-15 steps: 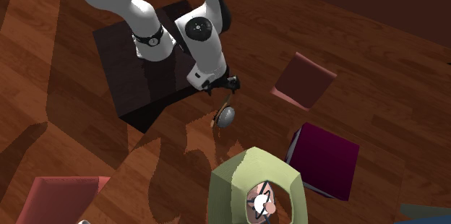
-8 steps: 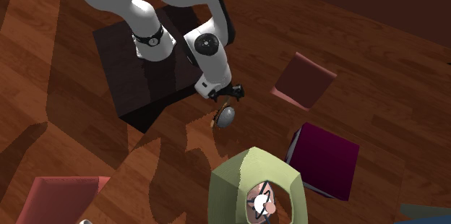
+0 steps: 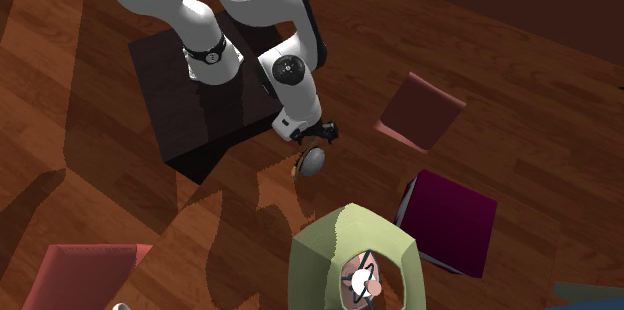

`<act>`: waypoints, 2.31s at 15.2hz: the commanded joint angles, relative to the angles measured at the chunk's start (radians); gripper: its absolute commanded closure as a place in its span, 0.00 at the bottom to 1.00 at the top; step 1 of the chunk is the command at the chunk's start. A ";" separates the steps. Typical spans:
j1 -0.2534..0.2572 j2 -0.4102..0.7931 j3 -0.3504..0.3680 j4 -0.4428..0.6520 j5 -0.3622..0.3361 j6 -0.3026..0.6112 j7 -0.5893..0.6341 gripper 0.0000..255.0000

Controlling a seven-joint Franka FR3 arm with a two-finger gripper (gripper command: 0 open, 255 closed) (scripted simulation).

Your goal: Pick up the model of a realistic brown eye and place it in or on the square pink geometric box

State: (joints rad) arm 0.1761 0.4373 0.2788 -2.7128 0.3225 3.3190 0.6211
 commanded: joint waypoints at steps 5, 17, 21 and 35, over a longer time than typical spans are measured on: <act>0.000 0.001 0.000 0.001 0.000 0.000 0.000 1.00; 0.002 -0.083 0.004 -0.025 0.008 -0.058 0.007 1.00; 0.006 -0.168 0.004 -0.047 0.014 -0.121 0.014 1.00; 0.026 -0.458 -0.018 -0.090 -0.010 -0.369 0.065 1.00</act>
State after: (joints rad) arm 0.2036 0.0013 0.2613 -2.7990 0.3109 2.9691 0.6871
